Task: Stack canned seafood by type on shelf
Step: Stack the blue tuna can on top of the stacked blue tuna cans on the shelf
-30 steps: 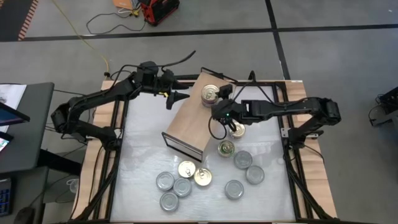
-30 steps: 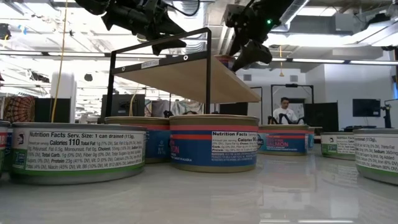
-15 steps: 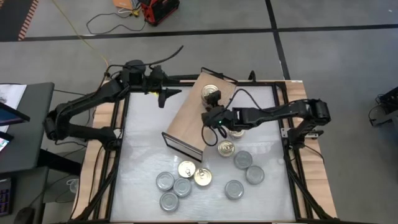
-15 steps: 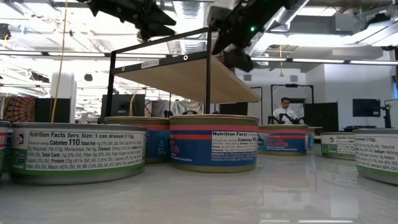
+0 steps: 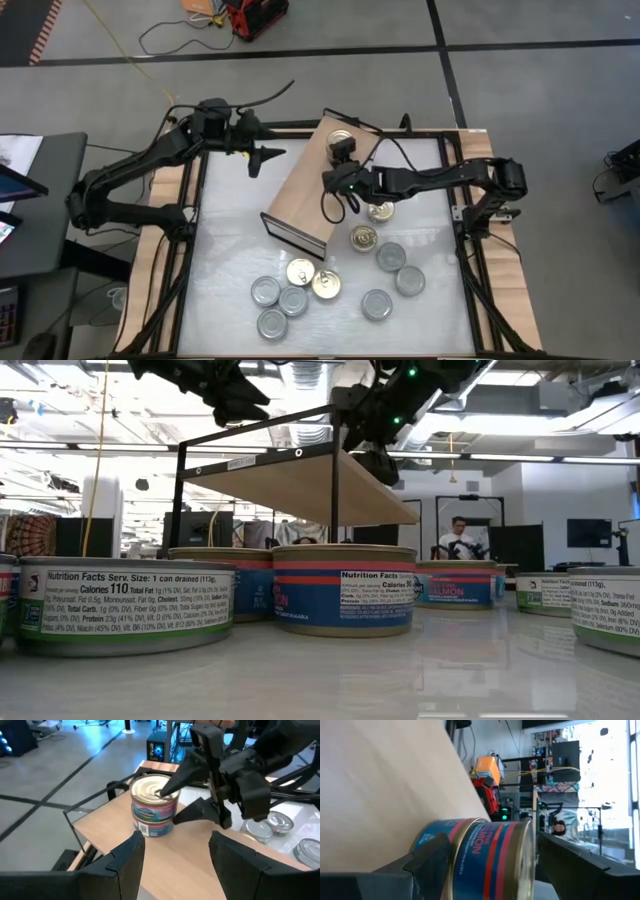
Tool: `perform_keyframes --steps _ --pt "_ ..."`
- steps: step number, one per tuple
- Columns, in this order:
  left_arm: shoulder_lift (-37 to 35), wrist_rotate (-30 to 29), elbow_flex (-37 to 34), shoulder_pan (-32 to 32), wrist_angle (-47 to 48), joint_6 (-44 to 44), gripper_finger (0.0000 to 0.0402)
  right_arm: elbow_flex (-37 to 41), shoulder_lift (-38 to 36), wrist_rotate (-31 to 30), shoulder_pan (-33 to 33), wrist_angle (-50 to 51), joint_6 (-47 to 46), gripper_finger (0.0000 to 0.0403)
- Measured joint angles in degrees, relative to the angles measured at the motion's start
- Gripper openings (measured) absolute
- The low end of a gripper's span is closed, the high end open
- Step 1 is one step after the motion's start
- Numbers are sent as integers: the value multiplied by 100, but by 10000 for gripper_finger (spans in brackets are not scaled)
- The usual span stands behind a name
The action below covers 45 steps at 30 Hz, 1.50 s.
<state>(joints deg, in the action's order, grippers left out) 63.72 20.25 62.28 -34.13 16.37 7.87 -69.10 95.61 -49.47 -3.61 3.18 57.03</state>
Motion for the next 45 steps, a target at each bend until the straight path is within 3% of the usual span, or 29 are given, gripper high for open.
perform_keyframes --steps 12,15,22,27,32,39,45 --pt "-27 -235 0 185 -75 122 210 -172 -427 -75 386 -711 517 329" --pt "-117 -572 0 586 48 521 210 -177 -864 15 604 -157 -409 329" --pt "-535 -853 -288 1796 -187 1183 210 -40 -1780 350 1286 2241 -3610 329" --pt "-857 -1905 -812 2949 -351 1544 210 0 -2239 365 1852 3743 -5535 329" --pt "-1094 -2713 -1329 4026 -431 1313 210 0 -2487 1184 2028 5074 -7308 329" --pt "-1115 -2987 -2040 4796 -643 228 210 0 -2168 2046 1722 5567 -7761 327" --pt "-1115 -3064 -2757 5194 -1972 -289 210 400 -1956 3184 662 5230 -7070 307"
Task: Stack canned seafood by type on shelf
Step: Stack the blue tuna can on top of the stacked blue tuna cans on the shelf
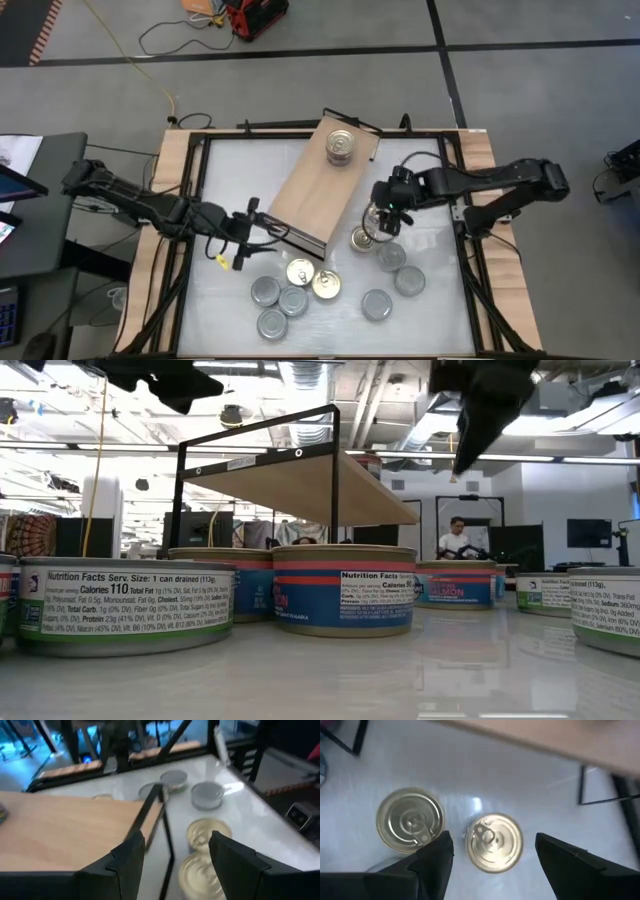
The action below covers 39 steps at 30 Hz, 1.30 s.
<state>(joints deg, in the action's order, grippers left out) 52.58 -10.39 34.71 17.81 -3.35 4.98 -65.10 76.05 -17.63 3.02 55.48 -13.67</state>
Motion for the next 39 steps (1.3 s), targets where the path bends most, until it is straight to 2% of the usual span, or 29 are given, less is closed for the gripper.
perform_keyframes --steps 9,15,22,27,33,39 --pt "0 -770 -115 814 -340 -535 210 871 17 1473 -1635 -765 904 294" --pt "0 -501 -115 1368 -391 -519 210 1036 297 2150 -2324 -898 1270 291" --pt "2 98 -115 1594 -393 -569 210 1043 959 2357 -2734 -980 1762 291" --pt "2 515 -115 1616 -505 -634 210 1043 1127 2548 -2880 -981 1975 291" --pt "2 358 -115 1616 -505 -551 210 1043 1279 2550 -3086 -1072 2109 274" --pt "2 -28 -115 1616 -351 -539 210 1024 1575 2616 -3244 -1071 2139 209"
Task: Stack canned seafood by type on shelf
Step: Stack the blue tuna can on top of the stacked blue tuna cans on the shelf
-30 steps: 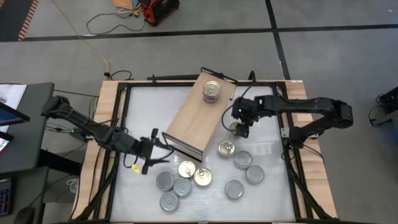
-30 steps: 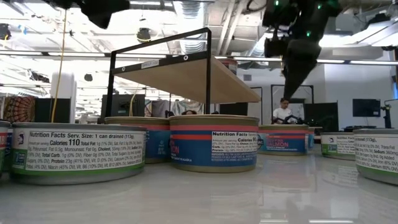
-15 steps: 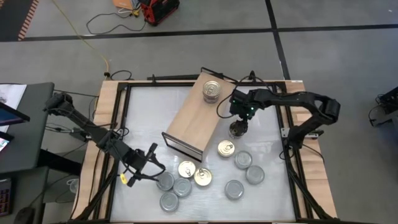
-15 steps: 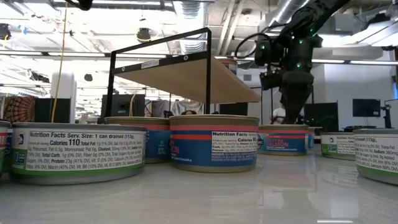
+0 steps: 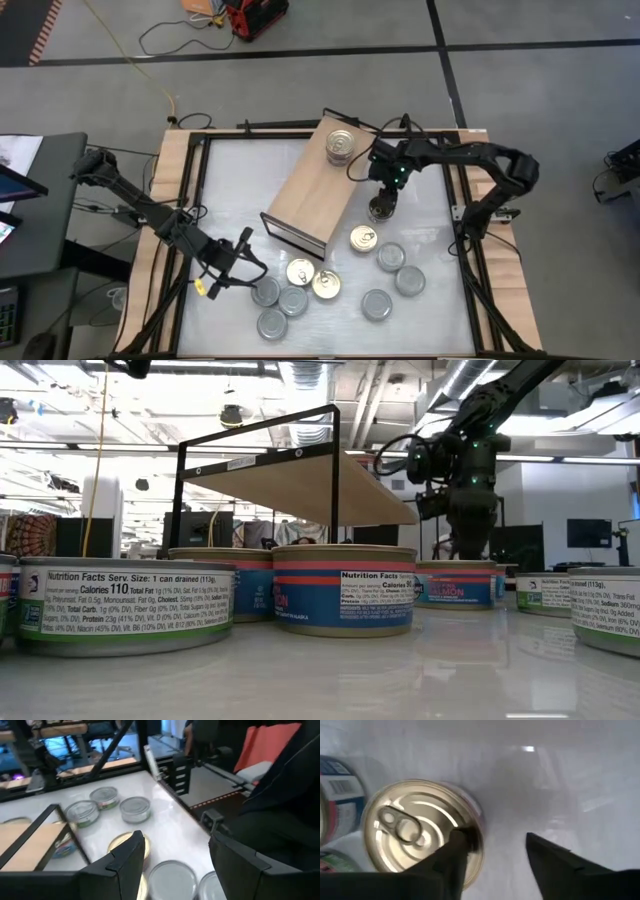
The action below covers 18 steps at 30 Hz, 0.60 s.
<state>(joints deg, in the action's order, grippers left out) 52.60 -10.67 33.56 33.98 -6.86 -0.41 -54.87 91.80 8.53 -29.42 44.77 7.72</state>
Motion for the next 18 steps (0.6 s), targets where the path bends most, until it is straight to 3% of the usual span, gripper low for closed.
perform_keyframes --steps 12,15,18 --pt "-23 -310 0 -2 161 -92 210 10 -79 -124 -1 83 -72 32" --pt "-57 -315 1 -2 165 -99 210 86 -86 -306 -85 81 -160 12" --pt "-55 -315 2 -2 178 -105 210 272 -45 -429 -206 96 -297 17"
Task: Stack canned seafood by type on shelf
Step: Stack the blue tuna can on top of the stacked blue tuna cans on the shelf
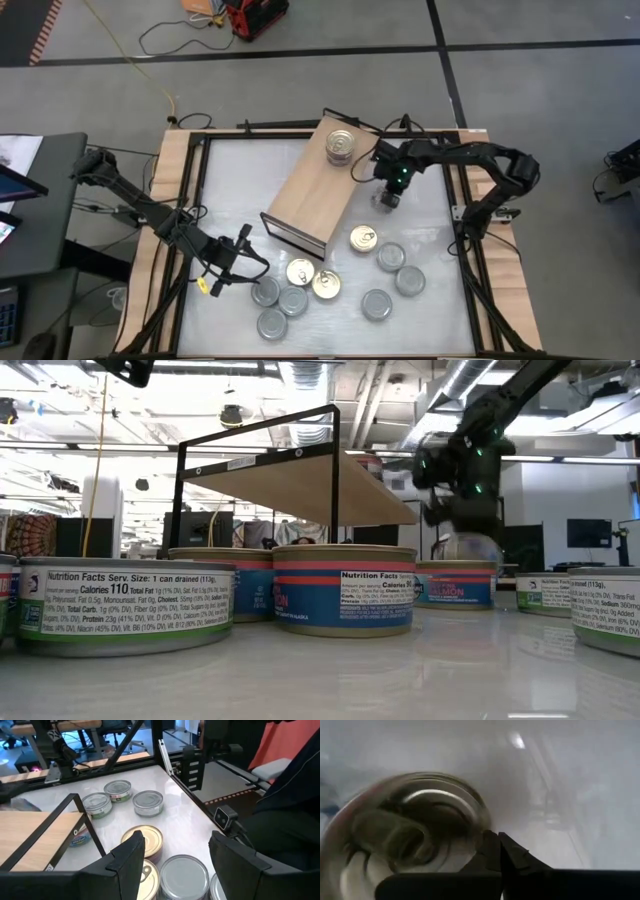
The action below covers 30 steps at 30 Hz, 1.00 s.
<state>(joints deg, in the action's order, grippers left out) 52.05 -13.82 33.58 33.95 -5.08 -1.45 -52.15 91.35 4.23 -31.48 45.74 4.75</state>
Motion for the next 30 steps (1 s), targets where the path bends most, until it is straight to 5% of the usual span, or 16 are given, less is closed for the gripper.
perform_keyframes --steps 7,16,23,30 --pt "0 -42 0 0 9 -11 210 174 -220 -402 -232 65 -171 42" --pt "0 -167 0 0 7 -140 210 152 -1745 -946 32 605 -218 65" --pt "0 -569 0 0 -6 35 210 154 -2339 -870 1149 641 -789 224" --pt "0 -650 7 -2 -241 180 210 149 -1917 -1011 1664 47 -2018 387"
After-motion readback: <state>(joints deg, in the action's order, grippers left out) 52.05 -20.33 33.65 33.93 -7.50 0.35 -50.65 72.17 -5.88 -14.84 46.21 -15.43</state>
